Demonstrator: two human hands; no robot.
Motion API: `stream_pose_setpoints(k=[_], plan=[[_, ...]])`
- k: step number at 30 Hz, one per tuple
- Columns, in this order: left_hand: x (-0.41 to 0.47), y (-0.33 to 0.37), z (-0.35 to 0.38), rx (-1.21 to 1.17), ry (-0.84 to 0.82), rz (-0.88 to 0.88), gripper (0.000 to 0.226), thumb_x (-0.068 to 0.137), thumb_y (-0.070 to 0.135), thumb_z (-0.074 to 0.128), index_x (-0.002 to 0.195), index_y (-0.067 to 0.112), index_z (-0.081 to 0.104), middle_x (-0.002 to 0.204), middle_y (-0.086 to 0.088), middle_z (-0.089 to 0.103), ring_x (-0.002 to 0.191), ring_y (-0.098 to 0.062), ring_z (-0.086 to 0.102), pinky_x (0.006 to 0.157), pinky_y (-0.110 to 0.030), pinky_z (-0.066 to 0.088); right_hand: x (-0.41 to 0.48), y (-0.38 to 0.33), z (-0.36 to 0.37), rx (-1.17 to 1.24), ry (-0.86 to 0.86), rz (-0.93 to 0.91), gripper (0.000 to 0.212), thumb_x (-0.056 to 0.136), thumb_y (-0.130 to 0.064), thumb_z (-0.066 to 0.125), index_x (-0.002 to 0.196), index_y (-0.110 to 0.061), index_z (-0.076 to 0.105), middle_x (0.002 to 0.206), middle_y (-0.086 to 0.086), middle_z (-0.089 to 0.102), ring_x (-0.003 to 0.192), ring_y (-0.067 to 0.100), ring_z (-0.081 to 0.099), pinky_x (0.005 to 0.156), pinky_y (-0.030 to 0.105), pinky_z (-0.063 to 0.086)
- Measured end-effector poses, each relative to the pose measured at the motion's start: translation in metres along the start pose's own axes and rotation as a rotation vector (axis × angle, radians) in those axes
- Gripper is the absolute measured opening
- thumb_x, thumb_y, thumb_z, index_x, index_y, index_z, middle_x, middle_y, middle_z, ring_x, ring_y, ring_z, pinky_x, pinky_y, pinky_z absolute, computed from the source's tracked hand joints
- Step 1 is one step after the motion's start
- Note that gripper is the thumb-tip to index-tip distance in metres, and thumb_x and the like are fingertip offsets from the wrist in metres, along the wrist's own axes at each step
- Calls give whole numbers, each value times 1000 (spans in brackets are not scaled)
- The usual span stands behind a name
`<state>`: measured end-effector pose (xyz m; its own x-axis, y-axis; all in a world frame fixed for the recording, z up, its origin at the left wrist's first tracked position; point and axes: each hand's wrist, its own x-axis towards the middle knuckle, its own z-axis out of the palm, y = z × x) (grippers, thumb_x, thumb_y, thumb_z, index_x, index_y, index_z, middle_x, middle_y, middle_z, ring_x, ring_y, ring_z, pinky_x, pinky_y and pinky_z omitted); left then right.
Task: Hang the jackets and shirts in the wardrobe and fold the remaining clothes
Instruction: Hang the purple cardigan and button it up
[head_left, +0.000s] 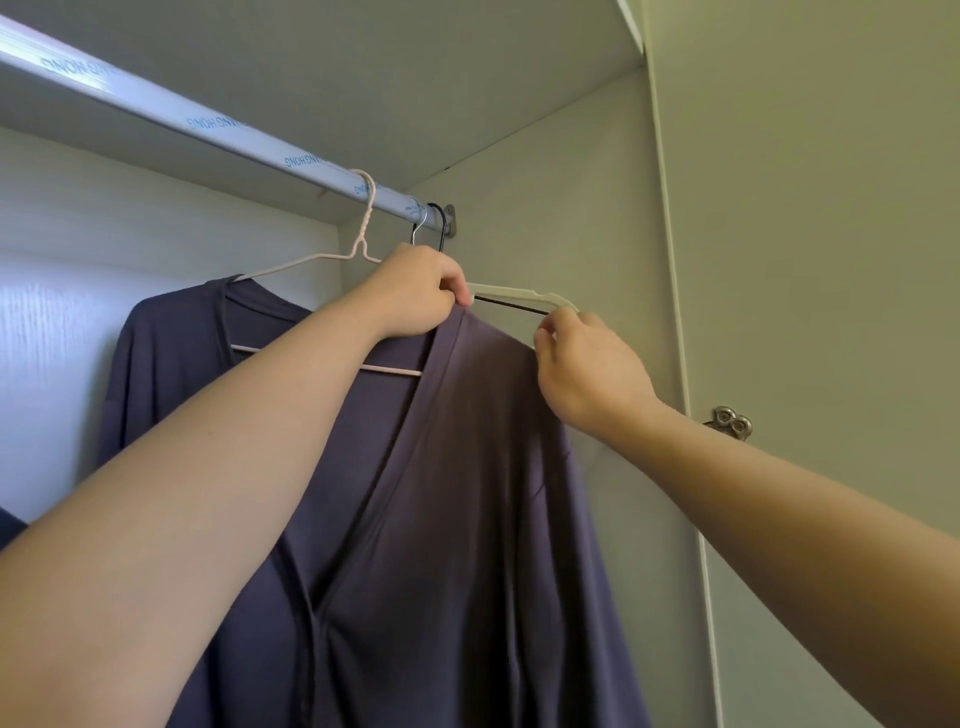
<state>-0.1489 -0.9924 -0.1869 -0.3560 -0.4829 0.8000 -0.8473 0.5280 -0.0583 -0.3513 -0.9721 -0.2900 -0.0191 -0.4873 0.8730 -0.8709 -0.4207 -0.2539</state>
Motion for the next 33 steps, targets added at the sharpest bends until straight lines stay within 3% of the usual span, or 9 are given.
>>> stream_pose_setpoints(k=[5, 7, 11, 15, 18, 22, 27, 29, 33], plan=[[-5, -5, 4, -56, 40, -7, 29, 86, -3, 59, 95, 17, 79, 93, 4, 74, 89, -11, 65, 79, -12, 45, 8, -20, 12, -65, -17, -92, 40, 104, -41, 38, 121, -11, 60, 125, 15, 58, 115, 39, 54, 94, 47, 49], [-6, -6, 5, -67, 108, 0, 31, 84, -4, 58, 92, 19, 78, 90, 6, 70, 86, -11, 62, 75, -8, 42, 12, -29, 17, -125, -13, -179, 38, 104, -37, 39, 121, -9, 59, 122, 16, 59, 113, 39, 54, 91, 47, 48], [-16, -17, 1, -87, 413, -34, 30, 77, -5, 52, 77, 18, 72, 88, 4, 64, 84, -17, 56, 76, -28, 45, 23, -45, 28, -169, -18, -226, 33, 105, -33, 38, 120, -10, 56, 121, 17, 60, 112, 41, 56, 86, 47, 44], [-40, -43, -10, 32, 664, -29, 23, 74, -3, 45, 73, 10, 65, 84, -5, 62, 87, -30, 54, 76, -36, 41, 36, -53, 36, -114, 19, -97, 34, 104, -34, 38, 126, -13, 53, 124, 16, 57, 117, 41, 52, 94, 50, 39], [-57, -75, -17, 114, 773, -179, 26, 77, -2, 47, 87, 12, 67, 98, -10, 63, 98, -34, 54, 85, -40, 38, 39, -63, 43, -197, 145, -136, 31, 97, -28, 48, 124, -14, 53, 123, 15, 54, 113, 40, 49, 91, 48, 37], [-82, -126, -26, 76, 858, -583, 31, 86, 0, 47, 105, 14, 68, 114, -11, 64, 114, -35, 53, 93, -41, 38, 38, -91, 52, -273, 275, -402, 34, 84, -20, 56, 116, -13, 58, 121, 14, 54, 108, 38, 49, 88, 47, 35], [-126, -170, -26, -171, 774, -933, 32, 93, 6, 43, 112, 15, 68, 122, -9, 68, 114, -35, 59, 85, -34, 43, 31, -140, 75, -161, 59, -633, 19, 96, -29, 48, 104, -16, 59, 104, 9, 58, 98, 36, 54, 79, 42, 42], [-140, -178, -21, -305, 726, -935, 29, 95, 7, 44, 109, 10, 68, 119, -13, 70, 110, -36, 62, 80, -37, 48, 28, -159, 85, 34, -77, -544, 22, 98, -31, 47, 106, -15, 60, 107, 9, 59, 100, 36, 55, 80, 42, 46], [-159, -183, -20, -455, 668, -838, 18, 96, 11, 58, 108, 21, 66, 110, 0, 69, 92, -16, 65, 74, -27, 50, 35, -191, 106, 352, -242, -304, 22, 96, -28, 53, 108, -12, 62, 107, 12, 67, 103, 36, 60, 82, 39, 51]])
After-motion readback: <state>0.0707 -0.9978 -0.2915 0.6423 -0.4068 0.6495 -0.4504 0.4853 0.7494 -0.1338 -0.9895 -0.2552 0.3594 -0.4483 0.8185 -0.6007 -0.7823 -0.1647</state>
